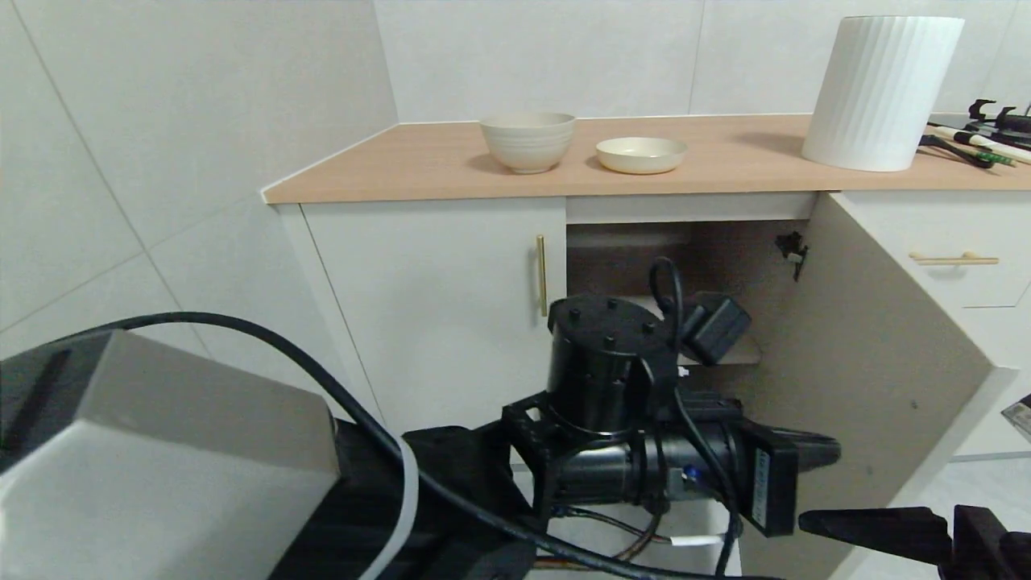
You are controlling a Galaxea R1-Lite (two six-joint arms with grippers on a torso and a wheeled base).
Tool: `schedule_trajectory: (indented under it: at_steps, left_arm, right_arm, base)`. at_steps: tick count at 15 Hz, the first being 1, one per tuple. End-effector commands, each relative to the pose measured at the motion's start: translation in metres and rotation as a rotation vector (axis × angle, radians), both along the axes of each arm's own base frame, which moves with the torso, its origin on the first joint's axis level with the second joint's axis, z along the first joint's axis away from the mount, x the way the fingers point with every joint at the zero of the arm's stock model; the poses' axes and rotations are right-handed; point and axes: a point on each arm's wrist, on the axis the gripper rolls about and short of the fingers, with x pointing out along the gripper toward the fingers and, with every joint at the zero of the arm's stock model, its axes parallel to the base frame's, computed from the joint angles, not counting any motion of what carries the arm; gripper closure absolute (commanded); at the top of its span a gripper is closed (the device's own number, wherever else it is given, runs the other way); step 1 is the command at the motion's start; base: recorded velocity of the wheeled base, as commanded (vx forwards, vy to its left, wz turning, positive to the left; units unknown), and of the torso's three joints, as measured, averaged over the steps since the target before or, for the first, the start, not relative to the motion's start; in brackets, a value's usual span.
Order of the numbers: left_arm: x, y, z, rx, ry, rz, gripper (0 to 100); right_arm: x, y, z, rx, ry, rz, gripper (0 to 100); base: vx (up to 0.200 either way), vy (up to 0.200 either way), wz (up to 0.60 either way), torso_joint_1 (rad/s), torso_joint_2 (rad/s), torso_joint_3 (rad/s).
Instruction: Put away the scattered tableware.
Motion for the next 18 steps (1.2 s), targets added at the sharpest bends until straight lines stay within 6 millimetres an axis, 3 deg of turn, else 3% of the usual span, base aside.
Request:
schedule_trajectory:
  at_steps: [1, 3, 6, 8, 9, 10, 14, 18]
  left_arm:
    - [0.040, 0.038, 0.000, 0.004, -0.003, 0.144, 100]
    - [0.049, 0.054, 0.005, 0.005, -0.021, 0.204, 100]
    - [0.049, 0.114, 0.024, 0.076, -0.127, 0.365, 100]
    - [0.034, 0.155, 0.037, 0.156, -0.192, 0.508, 100]
    - [0.028, 0.165, 0.042, 0.168, -0.202, 0.542, 100]
    - [0.010, 0.194, 0.056, 0.177, -0.214, 0.625, 100]
    - [-0.037, 0.259, 0.078, 0.194, -0.199, 0.777, 100]
    - [-0.057, 0.281, 0.078, 0.221, -0.161, 0.848, 100]
  right_arm:
    - [-0.003, -0.002, 0.005, 0.020, -0.021, 0.005, 0]
    - [0.000, 0.000, 0.007, 0.018, -0.019, -0.007, 0]
    - [0.023, 0.008, 0.004, -0.034, 0.016, -0.130, 0]
    - [0.040, 0.013, 0.008, -0.054, 0.015, -0.210, 0]
    - [0.044, 0.015, 0.010, -0.056, 0.013, -0.227, 0]
    - [0.056, 0.021, 0.015, -0.061, 0.005, -0.268, 0]
    - [0.089, 0.039, 0.034, -0.118, -0.006, -0.290, 0]
    - [0.108, 0.037, 0.051, -0.143, 0.021, -0.348, 0]
  base:
    - [0.000, 0.000, 0.00, 0.000, 0.00, 0.000]
    - [0.000, 0.000, 0.00, 0.000, 0.00, 0.000]
    - [0.000, 0.000, 0.00, 0.000, 0.00, 0.000]
    - [0.000, 0.000, 0.00, 0.000, 0.00, 0.000]
    - [0.000, 0.000, 0.00, 0.000, 0.00, 0.000]
    - [0.000, 0.000, 0.00, 0.000, 0.00, 0.000]
    - [0.000, 0.000, 0.00, 0.000, 0.00, 0.000]
    - [0.000, 0.000, 0.00, 0.000, 0.00, 0.000]
